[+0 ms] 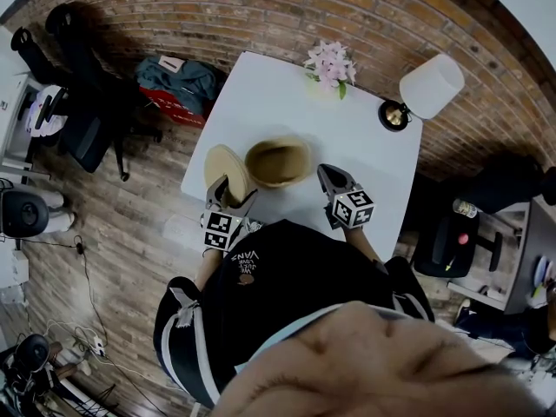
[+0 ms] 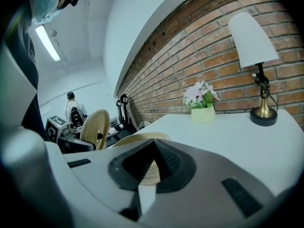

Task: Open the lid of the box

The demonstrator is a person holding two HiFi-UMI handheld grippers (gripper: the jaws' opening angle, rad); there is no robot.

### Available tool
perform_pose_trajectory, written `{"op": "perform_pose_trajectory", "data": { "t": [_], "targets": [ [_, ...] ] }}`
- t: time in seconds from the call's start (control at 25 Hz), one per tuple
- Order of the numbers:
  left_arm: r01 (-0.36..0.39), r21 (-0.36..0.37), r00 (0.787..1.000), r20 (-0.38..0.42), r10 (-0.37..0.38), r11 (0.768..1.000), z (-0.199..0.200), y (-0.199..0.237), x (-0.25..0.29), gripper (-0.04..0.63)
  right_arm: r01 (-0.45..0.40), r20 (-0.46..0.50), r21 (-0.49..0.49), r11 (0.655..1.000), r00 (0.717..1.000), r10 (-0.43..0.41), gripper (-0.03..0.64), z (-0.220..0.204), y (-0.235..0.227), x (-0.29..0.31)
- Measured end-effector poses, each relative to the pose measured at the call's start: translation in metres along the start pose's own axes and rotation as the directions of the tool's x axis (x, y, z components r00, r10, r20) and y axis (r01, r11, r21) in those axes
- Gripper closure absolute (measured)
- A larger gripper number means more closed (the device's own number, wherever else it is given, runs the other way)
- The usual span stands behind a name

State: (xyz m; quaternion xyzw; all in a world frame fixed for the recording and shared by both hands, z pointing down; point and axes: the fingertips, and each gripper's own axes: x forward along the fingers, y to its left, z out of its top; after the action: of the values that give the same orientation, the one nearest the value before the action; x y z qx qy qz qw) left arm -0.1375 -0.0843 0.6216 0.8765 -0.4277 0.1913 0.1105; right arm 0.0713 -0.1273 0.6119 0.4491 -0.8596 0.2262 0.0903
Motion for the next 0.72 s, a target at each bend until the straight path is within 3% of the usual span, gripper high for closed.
{"op": "perform_pose_trajectory", "data": {
  "t": [0.24, 0.72],
  "targets": [
    [0.002, -0.079, 1.0, 0.022, 0.0, 0.997, -0.002, 0.007, -0.004, 0.242, 0.016, -0.007, 0.026, 1.0, 1.0, -0.016, 0.614, -0.006, -0.001, 0.0],
    [-0.005, -0.141, 1.0, 0.01, 0.006, 0.99, -0.014, 0.012, -0.008, 0.242, 0.032, -0.052, 0.028, 0.999, 0.998, -0.03, 0.614, -0.015, -0.005, 0.001]
  ]
}}
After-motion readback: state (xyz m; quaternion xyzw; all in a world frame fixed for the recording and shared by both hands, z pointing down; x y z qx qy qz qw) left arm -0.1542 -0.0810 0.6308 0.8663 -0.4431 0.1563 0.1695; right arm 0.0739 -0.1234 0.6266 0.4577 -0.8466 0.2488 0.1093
